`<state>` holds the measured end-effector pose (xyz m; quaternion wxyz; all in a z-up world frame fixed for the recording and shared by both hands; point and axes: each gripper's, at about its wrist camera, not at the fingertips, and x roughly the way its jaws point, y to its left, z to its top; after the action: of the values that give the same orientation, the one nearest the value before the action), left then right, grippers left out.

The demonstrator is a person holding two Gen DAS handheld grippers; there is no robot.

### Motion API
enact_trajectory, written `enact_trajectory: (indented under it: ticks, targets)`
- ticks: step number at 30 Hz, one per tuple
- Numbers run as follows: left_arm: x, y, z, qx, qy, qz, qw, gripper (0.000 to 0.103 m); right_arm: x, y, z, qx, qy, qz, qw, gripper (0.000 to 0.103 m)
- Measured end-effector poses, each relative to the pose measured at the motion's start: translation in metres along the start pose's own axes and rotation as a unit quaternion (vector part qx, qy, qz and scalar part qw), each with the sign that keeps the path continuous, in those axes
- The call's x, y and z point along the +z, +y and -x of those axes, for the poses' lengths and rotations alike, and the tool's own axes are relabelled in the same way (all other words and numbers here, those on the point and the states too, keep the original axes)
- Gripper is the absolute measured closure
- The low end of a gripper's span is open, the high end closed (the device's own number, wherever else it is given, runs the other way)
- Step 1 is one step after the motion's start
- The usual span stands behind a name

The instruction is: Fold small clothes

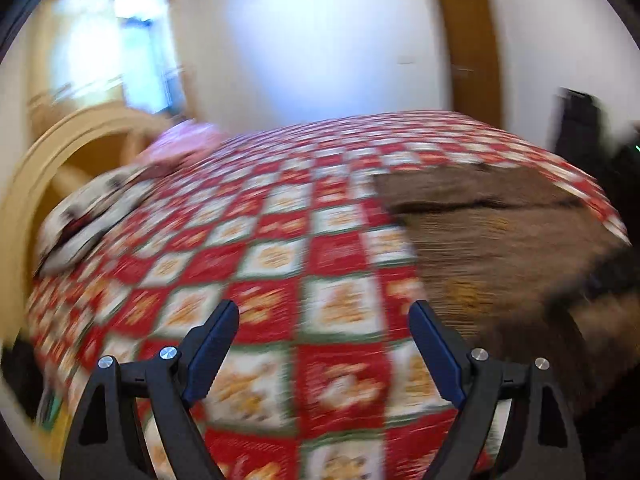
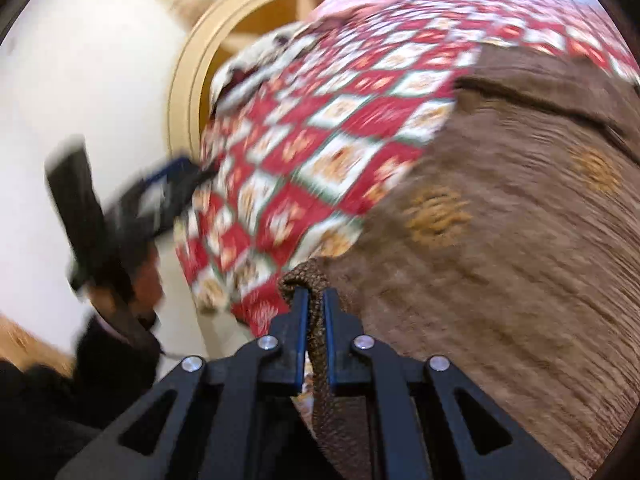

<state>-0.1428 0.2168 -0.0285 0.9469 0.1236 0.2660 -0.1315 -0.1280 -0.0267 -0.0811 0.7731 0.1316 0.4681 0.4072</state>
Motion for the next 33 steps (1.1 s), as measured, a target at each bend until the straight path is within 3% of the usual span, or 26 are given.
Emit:
enact_trajectory:
  ticks: [2,4,7,12,14,19,20,21,22,23,25,26,31,33]
  targets:
    - [0.004,-0.019,-0.005,-0.046,-0.018,-0.052,0.9974,0.016,0.006,-0.007,0.005,0.001,-0.005,-0.014,1.000,0.093]
    - [0.007,-0.036,-0.012,-0.086,-0.036,-0.108,0.9898,0.016,0.009,-0.013,0.011,0.006,-0.006,-0.023,1.000,0.093]
    - [0.011,-0.063,-0.026,-0.150,-0.033,-0.194,0.9688,0.016,0.015,-0.015,0.013,0.015,-0.001,-0.024,1.000,0.093]
    - [0.017,-0.095,-0.032,-0.231,-0.041,-0.306,0.9227,0.016,0.021,-0.015,0.020,0.029,0.011,-0.011,0.999,0.093]
    - [0.016,-0.105,-0.032,-0.252,-0.047,-0.340,0.9050,0.016,0.025,-0.014,0.022,0.029,0.013,-0.004,0.999,0.093]
    - [0.010,-0.127,-0.048,-0.265,-0.024,-0.386,0.8830,0.017,0.035,-0.003,0.023,0.066,0.024,0.025,0.997,0.093]
    - [0.010,-0.128,-0.050,-0.278,-0.021,-0.385,0.8797,0.025,0.035,-0.001,0.024,0.073,0.027,0.031,0.996,0.093]
    - [0.011,-0.125,-0.050,-0.294,-0.019,-0.379,0.8771,0.032,0.035,0.001,0.023,0.078,0.031,0.038,0.996,0.093]
    - [0.014,-0.125,-0.052,-0.320,-0.009,-0.364,0.8743,0.049,0.035,0.003,0.022,0.076,0.033,0.047,0.995,0.093]
    - [0.017,-0.122,-0.055,-0.340,0.002,-0.347,0.8739,0.066,0.035,0.003,0.021,0.074,0.033,0.050,0.995,0.092]
    - [0.021,-0.121,-0.064,-0.362,0.026,-0.315,0.8770,0.087,0.036,-0.002,0.021,0.077,0.029,0.043,0.996,0.092]
    - [0.022,-0.122,-0.068,-0.366,0.037,-0.297,0.8811,0.093,0.037,-0.007,0.022,0.078,0.022,0.036,0.996,0.092]
    - [0.032,-0.118,-0.085,-0.371,0.060,-0.193,0.9066,0.096,0.045,-0.041,0.053,0.050,-0.060,-0.025,0.997,0.084]
    - [0.038,-0.117,-0.089,-0.374,0.069,-0.161,0.9108,0.096,0.043,-0.063,0.079,0.039,-0.099,-0.067,0.992,0.074]
